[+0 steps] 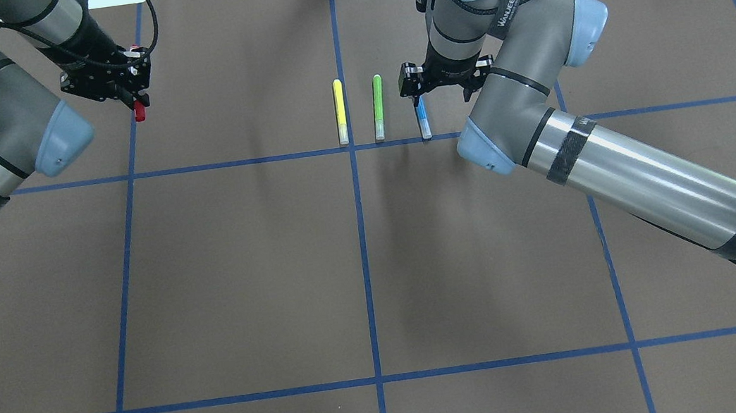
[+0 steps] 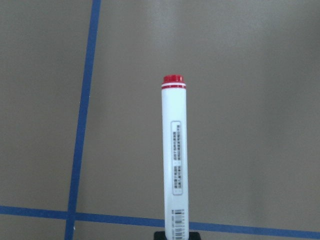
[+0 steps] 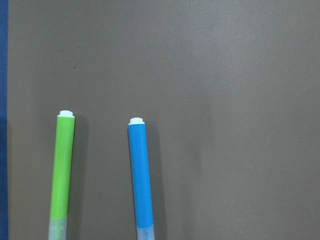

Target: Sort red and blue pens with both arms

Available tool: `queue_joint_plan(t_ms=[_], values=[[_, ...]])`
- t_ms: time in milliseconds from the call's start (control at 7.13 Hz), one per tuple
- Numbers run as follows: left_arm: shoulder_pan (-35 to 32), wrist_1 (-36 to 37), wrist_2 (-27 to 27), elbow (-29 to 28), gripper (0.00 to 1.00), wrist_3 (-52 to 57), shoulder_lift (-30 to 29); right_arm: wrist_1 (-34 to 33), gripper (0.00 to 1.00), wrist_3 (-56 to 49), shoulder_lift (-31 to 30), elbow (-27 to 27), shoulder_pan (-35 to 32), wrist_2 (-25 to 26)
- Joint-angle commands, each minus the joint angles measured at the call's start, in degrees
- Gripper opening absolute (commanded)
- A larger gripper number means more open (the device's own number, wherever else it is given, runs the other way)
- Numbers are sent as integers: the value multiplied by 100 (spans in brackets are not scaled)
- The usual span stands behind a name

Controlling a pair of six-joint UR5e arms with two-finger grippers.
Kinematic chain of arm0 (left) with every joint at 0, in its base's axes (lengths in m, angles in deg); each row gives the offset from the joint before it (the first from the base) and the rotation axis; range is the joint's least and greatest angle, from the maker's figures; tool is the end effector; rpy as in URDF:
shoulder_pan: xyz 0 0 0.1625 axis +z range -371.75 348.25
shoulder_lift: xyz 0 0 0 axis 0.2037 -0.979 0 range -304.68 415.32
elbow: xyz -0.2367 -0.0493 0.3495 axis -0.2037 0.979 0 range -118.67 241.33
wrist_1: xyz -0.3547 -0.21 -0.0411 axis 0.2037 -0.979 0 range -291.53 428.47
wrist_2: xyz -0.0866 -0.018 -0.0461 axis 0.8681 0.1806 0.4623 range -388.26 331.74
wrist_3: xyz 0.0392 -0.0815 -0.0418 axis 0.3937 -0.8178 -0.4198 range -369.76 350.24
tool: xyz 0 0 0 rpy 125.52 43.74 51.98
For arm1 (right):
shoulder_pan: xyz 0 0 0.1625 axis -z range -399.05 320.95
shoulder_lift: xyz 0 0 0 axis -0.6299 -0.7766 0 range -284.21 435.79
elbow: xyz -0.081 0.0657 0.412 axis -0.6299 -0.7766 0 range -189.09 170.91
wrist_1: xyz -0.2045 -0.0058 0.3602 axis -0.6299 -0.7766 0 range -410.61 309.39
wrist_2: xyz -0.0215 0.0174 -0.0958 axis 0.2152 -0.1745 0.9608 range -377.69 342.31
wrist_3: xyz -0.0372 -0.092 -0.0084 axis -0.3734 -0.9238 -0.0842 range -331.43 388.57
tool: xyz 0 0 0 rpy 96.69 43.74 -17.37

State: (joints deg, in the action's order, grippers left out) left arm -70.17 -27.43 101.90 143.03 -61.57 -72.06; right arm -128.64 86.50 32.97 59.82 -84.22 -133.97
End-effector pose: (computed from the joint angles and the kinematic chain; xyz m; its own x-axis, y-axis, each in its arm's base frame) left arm 0.3214 -0.6549 0.3148 0.6201 -0.1064 -0.7773 0.0941 0.9937 -0.0609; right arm -0.4989 -0.6286 0.2877 0.7058 0.0348 0.7076 -0.0811 0.9962 0.0320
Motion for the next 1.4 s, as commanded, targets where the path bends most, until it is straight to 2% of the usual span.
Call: queue_joint_plan(t_ms=[0,140,280,701,841,981,1121,1262], values=[[-38,19,1,48,0,57,47,7,92,-44,264,-385,158,88],[-82,19,1,57,0,57,47,50,91,-79,257,-474,184,97],[-91,27,1,57,0,65,47,425,83,-79,256,-727,193,97],[-117,27,1,57,0,57,47,490,74,-123,265,-792,193,88],[-117,27,1,57,0,65,47,490,65,-123,265,-792,193,88],[-135,27,1,57,0,65,47,490,51,-123,274,-792,193,88],[-135,27,1,57,0,65,47,490,30,-123,274,-792,193,88],[-143,27,1,57,0,65,47,490,20,-123,274,-792,193,88]])
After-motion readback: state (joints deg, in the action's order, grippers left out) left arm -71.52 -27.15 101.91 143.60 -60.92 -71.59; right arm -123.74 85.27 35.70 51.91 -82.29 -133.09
